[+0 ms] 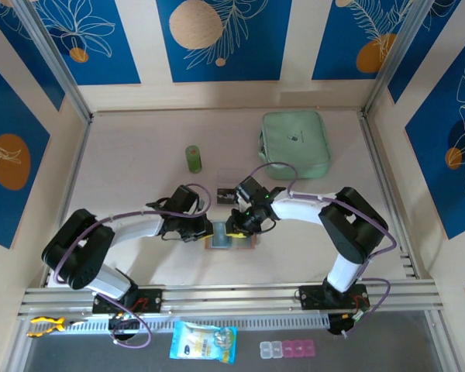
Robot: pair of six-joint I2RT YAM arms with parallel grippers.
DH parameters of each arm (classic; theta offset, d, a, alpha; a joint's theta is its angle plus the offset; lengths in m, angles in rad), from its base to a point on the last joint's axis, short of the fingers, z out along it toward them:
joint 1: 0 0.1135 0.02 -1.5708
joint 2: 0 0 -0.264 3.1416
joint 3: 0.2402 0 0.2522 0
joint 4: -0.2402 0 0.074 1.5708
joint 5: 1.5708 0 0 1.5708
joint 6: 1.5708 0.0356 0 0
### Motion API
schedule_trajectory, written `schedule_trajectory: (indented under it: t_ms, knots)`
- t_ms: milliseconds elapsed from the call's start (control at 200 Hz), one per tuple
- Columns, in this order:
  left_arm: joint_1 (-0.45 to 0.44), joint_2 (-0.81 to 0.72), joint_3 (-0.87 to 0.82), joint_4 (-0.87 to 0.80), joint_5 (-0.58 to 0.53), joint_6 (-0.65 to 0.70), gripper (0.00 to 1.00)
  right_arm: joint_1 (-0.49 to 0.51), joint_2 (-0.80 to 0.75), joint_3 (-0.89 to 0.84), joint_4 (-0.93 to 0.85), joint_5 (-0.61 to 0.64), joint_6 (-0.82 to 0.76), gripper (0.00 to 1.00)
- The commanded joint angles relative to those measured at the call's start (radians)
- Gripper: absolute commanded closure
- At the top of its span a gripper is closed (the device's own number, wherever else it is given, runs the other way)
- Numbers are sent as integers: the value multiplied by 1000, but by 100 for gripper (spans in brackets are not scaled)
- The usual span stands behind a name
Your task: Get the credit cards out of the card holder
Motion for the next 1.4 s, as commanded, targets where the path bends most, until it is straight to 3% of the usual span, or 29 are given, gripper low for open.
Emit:
schedule_trajectory:
  t_ms: [0,995,1391]
  knots:
    - [9,-14,-7,-45,-13,14,88,7,-42,11,-19,-4,-10,74]
    - [9,7,-33,-35,-13,14,92,-5,66,-34,188,-151,61,76]
    - [10,2,-35,-39,-13,17,90,-7,22,1,-5,-26,-6,75]
